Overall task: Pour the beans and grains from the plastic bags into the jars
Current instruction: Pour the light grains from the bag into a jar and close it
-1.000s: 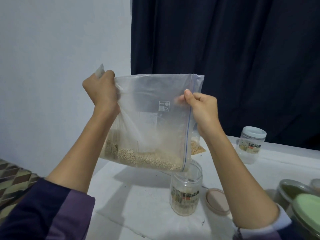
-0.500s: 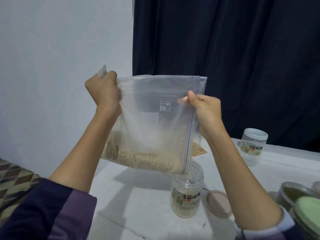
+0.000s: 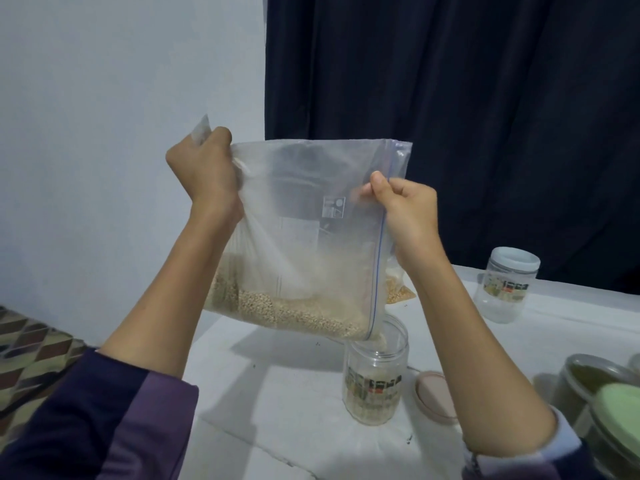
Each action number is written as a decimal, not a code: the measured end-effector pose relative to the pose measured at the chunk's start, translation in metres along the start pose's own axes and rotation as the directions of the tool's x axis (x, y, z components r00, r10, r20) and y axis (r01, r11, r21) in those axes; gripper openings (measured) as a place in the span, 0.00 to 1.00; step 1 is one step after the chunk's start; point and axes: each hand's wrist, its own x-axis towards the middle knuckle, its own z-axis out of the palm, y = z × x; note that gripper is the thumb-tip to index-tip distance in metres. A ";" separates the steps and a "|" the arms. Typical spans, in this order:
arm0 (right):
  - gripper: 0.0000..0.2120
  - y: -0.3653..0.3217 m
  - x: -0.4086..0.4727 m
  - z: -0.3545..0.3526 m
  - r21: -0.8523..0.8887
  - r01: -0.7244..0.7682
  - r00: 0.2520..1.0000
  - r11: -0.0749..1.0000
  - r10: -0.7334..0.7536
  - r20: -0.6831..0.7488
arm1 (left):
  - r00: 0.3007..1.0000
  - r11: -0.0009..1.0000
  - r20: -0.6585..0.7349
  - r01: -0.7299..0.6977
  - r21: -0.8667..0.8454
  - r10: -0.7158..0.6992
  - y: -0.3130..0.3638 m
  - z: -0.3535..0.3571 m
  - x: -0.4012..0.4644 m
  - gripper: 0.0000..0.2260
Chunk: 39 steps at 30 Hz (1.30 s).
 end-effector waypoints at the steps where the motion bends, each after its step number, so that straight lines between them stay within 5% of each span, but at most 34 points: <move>1: 0.16 0.000 -0.001 0.001 -0.004 -0.005 1.000 1.000 0.005 0.013 | 1.000 1.000 0.002 0.003 -0.001 -0.003 0.000 0.000 0.000 0.19; 11: 0.15 0.003 -0.004 0.004 0.050 -0.005 0.996 0.999 0.009 -0.085 | 1.000 1.000 0.012 0.010 -0.004 -0.010 -0.002 0.000 -0.001 0.19; 39: 0.16 0.000 0.001 -0.005 0.027 0.000 1.000 1.000 0.000 -0.001 | 1.000 1.000 -0.003 0.008 0.020 -0.008 0.003 0.005 -0.004 0.20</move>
